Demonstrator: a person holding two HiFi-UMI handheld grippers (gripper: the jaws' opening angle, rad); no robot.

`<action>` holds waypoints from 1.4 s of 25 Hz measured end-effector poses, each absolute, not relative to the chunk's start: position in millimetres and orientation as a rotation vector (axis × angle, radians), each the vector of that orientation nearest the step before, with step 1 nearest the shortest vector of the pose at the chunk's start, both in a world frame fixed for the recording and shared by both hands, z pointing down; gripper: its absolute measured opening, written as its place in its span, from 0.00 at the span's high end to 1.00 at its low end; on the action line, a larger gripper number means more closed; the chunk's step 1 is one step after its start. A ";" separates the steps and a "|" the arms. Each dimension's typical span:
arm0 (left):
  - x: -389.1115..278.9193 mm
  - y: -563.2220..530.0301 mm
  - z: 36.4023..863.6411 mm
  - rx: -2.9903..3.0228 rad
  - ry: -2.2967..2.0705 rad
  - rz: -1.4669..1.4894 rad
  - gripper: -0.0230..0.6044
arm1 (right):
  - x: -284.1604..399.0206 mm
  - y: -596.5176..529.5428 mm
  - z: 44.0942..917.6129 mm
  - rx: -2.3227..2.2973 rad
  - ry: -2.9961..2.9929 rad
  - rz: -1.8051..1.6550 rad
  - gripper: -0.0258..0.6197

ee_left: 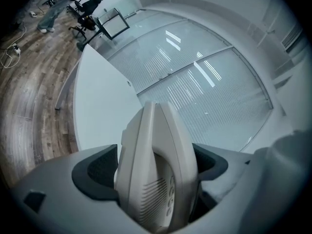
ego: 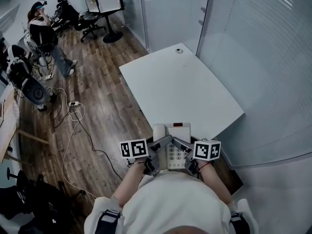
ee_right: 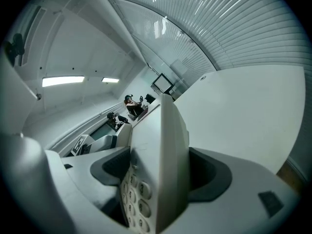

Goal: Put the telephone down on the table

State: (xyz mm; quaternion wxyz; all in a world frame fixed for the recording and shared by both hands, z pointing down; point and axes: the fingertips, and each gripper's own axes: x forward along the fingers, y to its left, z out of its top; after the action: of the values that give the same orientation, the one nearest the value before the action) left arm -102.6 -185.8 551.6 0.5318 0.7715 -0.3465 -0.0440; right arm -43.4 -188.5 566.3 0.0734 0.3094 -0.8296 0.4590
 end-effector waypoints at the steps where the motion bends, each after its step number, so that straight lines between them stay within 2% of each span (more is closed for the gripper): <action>1: -103.9 -191.0 553.3 1.840 -0.822 -0.100 0.26 | -44.3 -193.5 568.3 0.938 -2.488 1.378 0.38; 35: -63.5 -313.3 637.1 1.822 -0.760 -0.009 0.27 | -0.7 -305.7 653.4 1.082 -2.308 1.540 0.38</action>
State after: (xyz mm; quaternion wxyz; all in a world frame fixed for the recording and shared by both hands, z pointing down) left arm -63.5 -313.3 637.1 0.5513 0.7700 -0.3212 -0.0038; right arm -0.7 -305.7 653.4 0.0815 0.3622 -0.7724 0.5154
